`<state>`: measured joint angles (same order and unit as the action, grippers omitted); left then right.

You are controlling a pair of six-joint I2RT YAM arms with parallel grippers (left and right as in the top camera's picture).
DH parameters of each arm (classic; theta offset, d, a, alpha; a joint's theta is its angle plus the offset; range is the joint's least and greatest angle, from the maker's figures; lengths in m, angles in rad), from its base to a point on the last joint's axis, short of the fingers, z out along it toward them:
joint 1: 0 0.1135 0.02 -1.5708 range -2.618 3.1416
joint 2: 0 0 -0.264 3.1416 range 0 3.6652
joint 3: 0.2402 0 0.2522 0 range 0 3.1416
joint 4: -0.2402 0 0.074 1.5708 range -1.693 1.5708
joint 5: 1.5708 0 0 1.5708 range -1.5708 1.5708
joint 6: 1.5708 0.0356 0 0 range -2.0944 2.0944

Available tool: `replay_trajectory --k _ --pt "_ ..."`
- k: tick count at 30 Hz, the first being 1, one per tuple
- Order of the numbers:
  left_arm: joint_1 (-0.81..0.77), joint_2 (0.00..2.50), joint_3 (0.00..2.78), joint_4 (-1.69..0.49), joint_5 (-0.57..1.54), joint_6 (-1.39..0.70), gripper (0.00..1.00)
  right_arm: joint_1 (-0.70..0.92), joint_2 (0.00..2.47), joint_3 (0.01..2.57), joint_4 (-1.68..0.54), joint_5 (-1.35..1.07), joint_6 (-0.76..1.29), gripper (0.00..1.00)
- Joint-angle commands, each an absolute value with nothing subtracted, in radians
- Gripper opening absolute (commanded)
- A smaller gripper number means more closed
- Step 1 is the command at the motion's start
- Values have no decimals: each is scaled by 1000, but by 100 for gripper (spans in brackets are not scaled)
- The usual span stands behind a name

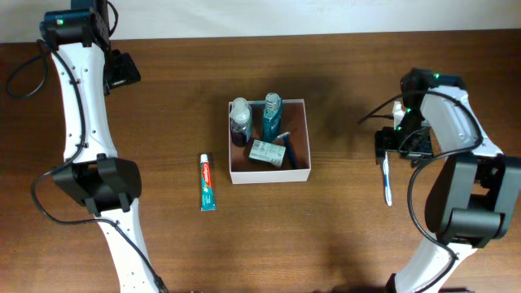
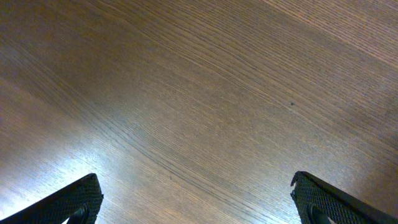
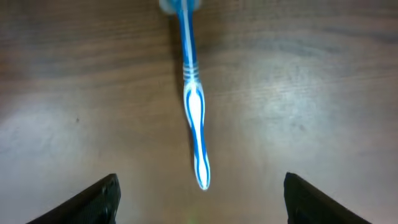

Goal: Pack container
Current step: 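Release the razor and move the right gripper over the toothbrush, then lower the right gripper and close it on the toothbrush handle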

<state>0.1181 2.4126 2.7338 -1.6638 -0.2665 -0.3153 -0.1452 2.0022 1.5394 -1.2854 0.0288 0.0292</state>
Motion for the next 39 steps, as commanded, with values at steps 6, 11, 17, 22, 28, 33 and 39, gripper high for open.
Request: replay_trajectory --k 6,11,17,22,28,33,39 --pt "119 2408 2731 -1665 -274 -329 99 -145 1998 1443 -1152 38 91 79" --pt "119 2408 2731 -1665 -274 -329 99 -144 1998 1392 -1127 38 91 76" --pt "119 2408 2731 -1665 -274 -329 99 -144 1998 1385 -1138 35 95 75" --pt "119 2408 2731 -1666 -274 -329 99 -144 1998 1359 -1102 35 96 75" --pt "119 2408 2731 -1665 -274 -329 99 -142 1998 1312 -1092 36 137 75" --pt "119 2408 2731 -1665 -274 -329 99 -137 1996 1312 -1103 35 140 75" --pt "119 2408 2731 -1665 -274 -329 99 -107 1995 1311 -1078 35 140 75"
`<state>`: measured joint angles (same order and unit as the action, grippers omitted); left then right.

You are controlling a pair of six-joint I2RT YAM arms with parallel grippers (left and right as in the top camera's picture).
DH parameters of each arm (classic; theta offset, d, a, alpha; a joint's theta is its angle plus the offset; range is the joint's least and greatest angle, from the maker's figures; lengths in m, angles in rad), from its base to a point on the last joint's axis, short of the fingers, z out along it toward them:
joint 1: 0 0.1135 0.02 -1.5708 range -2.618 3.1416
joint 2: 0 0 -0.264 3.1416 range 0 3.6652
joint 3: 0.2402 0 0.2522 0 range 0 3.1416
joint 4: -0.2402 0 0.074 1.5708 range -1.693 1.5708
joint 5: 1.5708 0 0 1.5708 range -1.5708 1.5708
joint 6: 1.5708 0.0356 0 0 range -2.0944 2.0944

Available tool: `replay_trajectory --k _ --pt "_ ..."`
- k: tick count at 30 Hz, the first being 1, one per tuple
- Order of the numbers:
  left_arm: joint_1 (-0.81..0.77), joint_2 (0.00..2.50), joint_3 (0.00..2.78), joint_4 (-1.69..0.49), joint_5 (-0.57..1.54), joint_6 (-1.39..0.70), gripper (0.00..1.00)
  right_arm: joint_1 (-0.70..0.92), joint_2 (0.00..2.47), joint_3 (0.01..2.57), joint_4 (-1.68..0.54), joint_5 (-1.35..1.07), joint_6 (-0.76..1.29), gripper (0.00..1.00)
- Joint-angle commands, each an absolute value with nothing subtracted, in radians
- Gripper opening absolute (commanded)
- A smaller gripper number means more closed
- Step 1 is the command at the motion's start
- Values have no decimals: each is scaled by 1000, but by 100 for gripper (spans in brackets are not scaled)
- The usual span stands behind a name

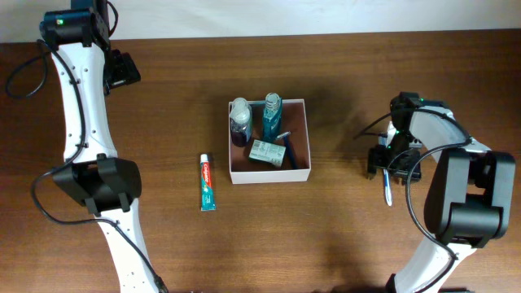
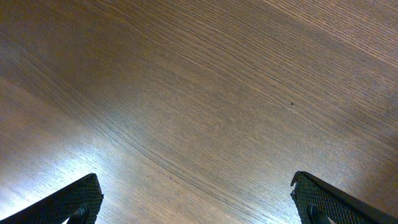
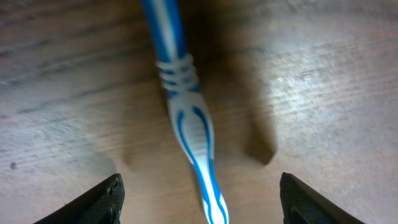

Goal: Pack container
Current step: 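Lower the right gripper and close it on the toothbrush handle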

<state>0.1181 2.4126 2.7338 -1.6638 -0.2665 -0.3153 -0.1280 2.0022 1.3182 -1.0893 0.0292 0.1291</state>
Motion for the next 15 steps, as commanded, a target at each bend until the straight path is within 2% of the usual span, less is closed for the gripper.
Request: replay_trajectory --k 1,12,15 --pt "119 2408 2731 -1665 -274 -329 99 -102 1995 1311 -1069 35 140 75" --pt "119 2408 2731 -1665 -274 -329 99 -85 1995 1291 -1034 39 131 76" --pt "119 2408 2731 -1666 -274 -329 99 -85 1995 1267 -1015 38 82 79"
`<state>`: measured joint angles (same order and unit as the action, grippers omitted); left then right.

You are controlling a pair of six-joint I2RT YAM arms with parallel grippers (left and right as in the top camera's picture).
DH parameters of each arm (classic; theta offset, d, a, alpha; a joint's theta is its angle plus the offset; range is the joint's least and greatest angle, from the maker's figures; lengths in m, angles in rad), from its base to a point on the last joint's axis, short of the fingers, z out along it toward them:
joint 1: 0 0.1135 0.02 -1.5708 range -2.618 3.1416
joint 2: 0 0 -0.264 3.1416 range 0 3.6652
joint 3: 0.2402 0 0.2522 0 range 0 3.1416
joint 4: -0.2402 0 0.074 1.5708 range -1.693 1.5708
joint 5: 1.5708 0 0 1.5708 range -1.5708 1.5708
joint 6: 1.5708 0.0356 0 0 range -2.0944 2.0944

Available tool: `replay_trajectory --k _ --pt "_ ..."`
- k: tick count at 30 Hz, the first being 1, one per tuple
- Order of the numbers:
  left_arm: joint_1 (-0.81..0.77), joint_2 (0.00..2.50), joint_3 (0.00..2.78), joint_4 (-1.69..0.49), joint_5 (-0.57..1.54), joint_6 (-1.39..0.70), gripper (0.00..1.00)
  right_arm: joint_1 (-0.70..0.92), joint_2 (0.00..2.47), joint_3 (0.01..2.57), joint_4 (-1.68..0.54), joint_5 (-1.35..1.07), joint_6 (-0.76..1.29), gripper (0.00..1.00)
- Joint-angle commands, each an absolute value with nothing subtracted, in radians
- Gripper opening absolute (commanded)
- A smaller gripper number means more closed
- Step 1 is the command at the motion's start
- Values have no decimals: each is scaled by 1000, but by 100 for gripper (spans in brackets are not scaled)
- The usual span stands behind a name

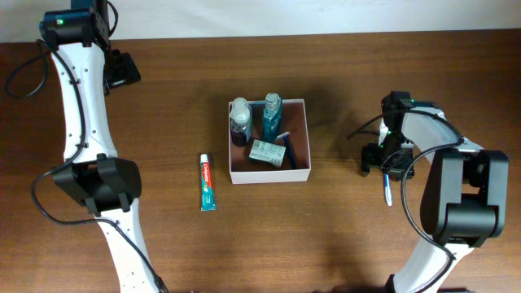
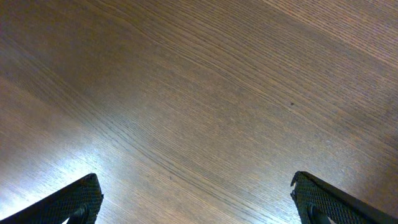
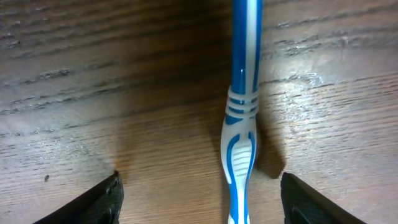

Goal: Pack container
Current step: 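Lower the right gripper and close it on the toothbrush handle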

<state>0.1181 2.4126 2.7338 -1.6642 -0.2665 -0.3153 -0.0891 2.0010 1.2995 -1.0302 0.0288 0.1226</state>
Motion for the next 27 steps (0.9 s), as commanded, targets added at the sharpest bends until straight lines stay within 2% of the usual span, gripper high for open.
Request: replay_trajectory --k 1,12,14,16,18,20,27 --pt "119 2408 2731 -1665 -274 -329 99 -85 1995 1258 -1008 39 78 79" --pt "119 2408 2731 -1665 -274 -329 99 -85 1995 1240 -978 42 56 78" --pt "119 2408 2731 -1665 -274 -329 99 -85 1995 1240 -979 59 56 70" --pt "119 2408 2731 -1665 -274 -329 99 -85 1995 1240 -987 65 56 57" --pt "119 2408 2731 -1665 -274 -329 99 -85 1995 1240 -990 65 56 52" --pt "119 2408 2731 -1665 -274 -329 99 -85 1995 1240 -989 65 56 51" --pt "119 2408 2731 -1665 -274 -329 99 -86 1995 1242 -985 65 56 28"
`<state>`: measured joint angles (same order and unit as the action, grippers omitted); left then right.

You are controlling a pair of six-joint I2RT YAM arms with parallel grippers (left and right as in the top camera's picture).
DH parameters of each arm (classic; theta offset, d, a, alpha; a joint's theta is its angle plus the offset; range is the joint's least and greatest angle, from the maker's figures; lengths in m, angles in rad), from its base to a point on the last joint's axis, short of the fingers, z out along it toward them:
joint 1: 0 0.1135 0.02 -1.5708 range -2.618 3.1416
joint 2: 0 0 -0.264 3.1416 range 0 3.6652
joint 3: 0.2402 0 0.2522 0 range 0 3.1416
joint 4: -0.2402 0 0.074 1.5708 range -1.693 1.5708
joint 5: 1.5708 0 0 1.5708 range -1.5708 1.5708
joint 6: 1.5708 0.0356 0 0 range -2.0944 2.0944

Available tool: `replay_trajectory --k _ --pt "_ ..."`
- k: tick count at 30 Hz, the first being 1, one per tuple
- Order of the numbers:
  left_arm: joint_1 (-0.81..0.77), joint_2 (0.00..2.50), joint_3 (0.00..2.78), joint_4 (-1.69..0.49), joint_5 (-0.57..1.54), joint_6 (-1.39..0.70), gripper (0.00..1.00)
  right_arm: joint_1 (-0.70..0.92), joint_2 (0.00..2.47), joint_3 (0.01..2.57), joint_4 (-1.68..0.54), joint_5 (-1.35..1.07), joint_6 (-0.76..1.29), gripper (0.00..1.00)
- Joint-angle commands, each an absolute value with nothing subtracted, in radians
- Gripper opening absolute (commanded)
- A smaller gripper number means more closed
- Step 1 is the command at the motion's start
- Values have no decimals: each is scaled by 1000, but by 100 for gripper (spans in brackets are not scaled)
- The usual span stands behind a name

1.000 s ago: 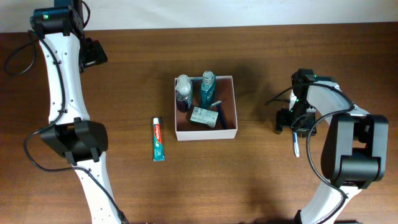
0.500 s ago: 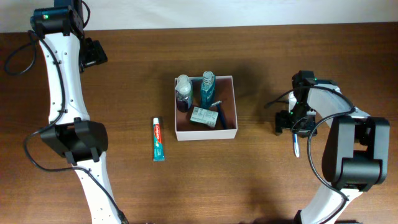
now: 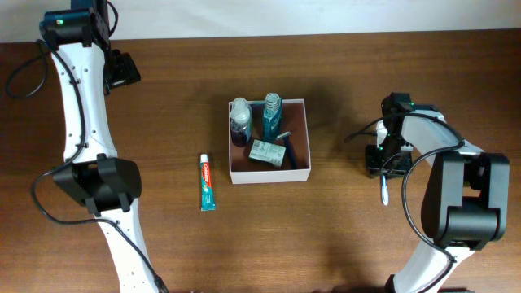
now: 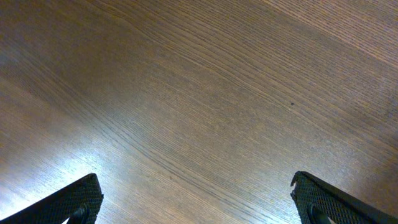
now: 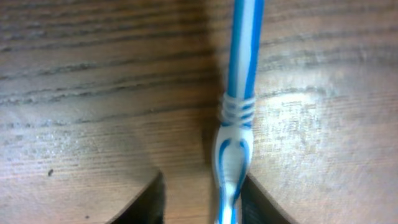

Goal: Pack container
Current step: 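Lower the right gripper and close it on the toothbrush handle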

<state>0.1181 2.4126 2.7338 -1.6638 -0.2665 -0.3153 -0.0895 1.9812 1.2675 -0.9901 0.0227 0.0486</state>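
A blue-and-white toothbrush lies on the wooden table right of the white box. My right gripper is down over its handle. In the right wrist view the toothbrush runs up the frame. The right gripper has its jaws drawn in around the handle. The right finger touches it; a gap remains on the left side. A toothpaste tube lies left of the box. My left gripper hangs open at the far left, and in its own view the left gripper holds nothing.
The box holds a dark bottle, a teal bottle, a small packet and a blue razor. The table's far edge runs along the top, with a white surface beyond it.
My right gripper's jaws have narrowed from wide open to close around the toothbrush handle. The toothbrush still lies on the table. The left arm has not moved.
My right gripper first hung open above the toothbrush. It was then lower over the handle, then centred on it with the jaws wide. Now the jaws have closed in around the handle. The left arm stayed still throughout.
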Motion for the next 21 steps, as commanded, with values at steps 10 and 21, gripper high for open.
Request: replay_trajectory --k 10,21 --pt "119 2408 2731 -1665 -274 -329 99 -86 1995 1249 -987 65 57 4" --pt "119 2408 2731 -1665 -274 -329 99 -86 1995 1347 -1076 24 60 4"
